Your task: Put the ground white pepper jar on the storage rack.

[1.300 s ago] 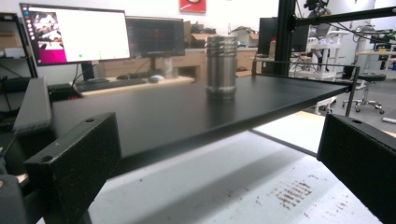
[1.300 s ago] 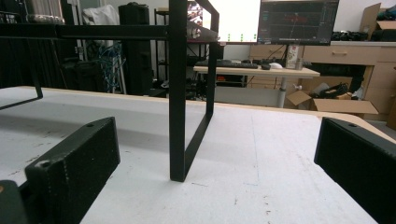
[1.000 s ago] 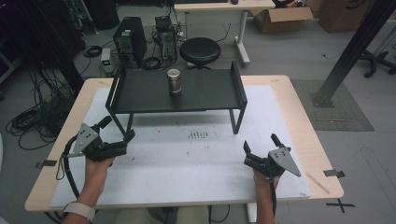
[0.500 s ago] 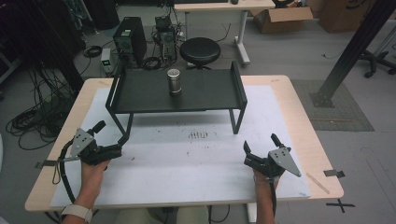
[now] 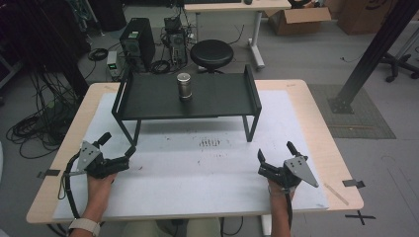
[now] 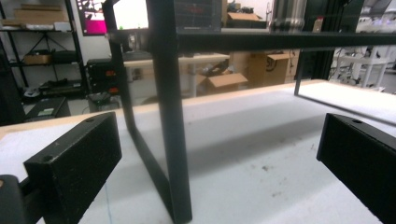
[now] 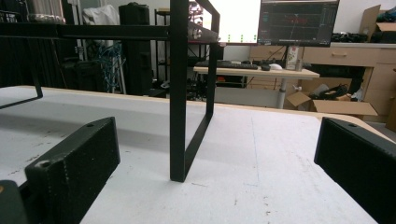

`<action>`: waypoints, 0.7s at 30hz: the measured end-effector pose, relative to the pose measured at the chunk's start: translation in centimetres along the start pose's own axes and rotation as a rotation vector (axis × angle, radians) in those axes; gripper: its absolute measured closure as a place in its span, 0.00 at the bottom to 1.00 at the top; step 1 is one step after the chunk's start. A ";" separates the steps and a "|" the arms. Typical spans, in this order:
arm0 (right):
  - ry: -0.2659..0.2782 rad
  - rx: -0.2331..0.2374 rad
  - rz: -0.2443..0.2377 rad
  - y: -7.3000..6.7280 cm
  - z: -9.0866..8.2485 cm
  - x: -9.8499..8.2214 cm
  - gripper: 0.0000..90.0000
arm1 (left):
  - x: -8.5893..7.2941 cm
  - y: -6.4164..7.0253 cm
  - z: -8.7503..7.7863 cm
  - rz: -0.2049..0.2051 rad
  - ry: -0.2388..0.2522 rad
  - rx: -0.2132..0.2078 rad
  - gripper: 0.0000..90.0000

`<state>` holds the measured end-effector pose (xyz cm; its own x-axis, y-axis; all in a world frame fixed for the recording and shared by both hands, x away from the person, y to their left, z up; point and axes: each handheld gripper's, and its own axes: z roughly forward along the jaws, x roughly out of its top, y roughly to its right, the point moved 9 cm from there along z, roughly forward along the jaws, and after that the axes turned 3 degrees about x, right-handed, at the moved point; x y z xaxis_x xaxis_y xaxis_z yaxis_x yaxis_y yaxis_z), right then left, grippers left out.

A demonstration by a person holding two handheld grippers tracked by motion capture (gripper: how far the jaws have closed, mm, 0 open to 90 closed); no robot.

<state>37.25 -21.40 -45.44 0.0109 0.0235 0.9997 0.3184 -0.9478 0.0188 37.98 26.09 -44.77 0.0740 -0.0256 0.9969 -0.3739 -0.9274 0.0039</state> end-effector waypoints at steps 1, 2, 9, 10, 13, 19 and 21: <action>0.000 0.000 -0.001 0.0 0.0 0.0 0.00 | -0.2 0.0 0.0 0.002 -0.004 -0.001 0.00; 0.000 0.000 -0.001 0.0 0.0 0.0 0.00 | -0.5 0.0 0.0 0.003 -0.009 0.000 0.00; -0.003 0.001 -0.002 0.0 0.0 0.0 0.00 | -1.2 -0.1 -0.1 0.011 -0.008 0.007 0.00; -0.003 0.001 -0.003 0.0 0.0 0.0 0.00 | -1.1 -0.1 -0.2 0.012 -0.006 0.007 0.00; -0.003 0.001 -0.002 0.0 0.0 0.0 0.00 | -1.1 -0.2 -0.3 0.006 0.007 0.010 0.00; -0.004 0.000 -0.004 0.0 0.0 0.0 0.00 | -0.9 -0.4 -0.7 -0.007 0.054 0.025 0.00; -0.004 0.000 -0.003 0.0 0.0 0.0 0.00 | -0.9 -0.4 -0.7 -0.008 0.052 0.032 0.00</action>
<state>37.26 -21.36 -45.47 0.0140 0.0282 0.9995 0.3186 -0.9476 0.0223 37.43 26.79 -45.61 0.0284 0.0002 0.9996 -0.3436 -0.9391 0.0099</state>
